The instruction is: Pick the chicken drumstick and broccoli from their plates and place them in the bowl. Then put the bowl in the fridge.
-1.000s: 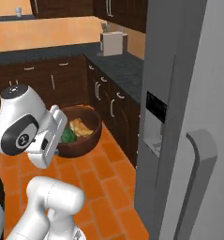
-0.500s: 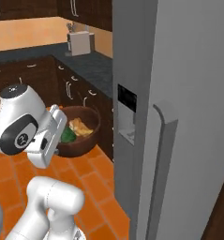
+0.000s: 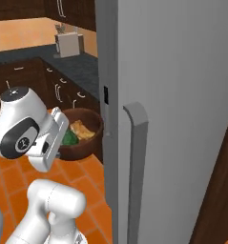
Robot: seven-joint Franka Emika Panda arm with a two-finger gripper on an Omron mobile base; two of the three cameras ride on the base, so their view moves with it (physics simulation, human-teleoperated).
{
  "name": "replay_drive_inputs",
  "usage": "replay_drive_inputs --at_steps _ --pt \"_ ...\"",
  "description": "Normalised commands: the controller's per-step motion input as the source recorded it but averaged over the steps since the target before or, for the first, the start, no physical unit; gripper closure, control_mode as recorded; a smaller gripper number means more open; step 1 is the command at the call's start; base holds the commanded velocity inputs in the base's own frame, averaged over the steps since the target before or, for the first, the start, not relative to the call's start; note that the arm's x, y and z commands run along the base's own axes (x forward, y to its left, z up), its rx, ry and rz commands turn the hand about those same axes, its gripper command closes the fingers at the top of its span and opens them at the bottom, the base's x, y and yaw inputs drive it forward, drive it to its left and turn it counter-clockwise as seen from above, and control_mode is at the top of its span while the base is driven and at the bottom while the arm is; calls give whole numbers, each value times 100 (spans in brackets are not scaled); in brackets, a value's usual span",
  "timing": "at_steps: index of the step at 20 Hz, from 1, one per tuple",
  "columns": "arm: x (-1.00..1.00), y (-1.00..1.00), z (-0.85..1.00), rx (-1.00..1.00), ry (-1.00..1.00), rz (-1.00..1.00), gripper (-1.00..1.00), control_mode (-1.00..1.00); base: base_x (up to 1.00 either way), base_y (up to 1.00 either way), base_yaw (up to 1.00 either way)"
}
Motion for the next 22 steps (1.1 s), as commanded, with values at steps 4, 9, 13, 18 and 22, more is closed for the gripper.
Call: replay_drive_inputs --at_steps 4,9,13,18,22 --pt "0 0 0 0 0 0 100 100 42 34 4" --pt "0 0 0 0 0 0 100 100 38 80 -5" --pt "0 0 0 0 0 0 100 100 -8 100 -21" --pt "0 0 0 0 0 0 100 100 97 36 -38" --pt "0 0 0 0 0 0 100 100 -9 51 -31"
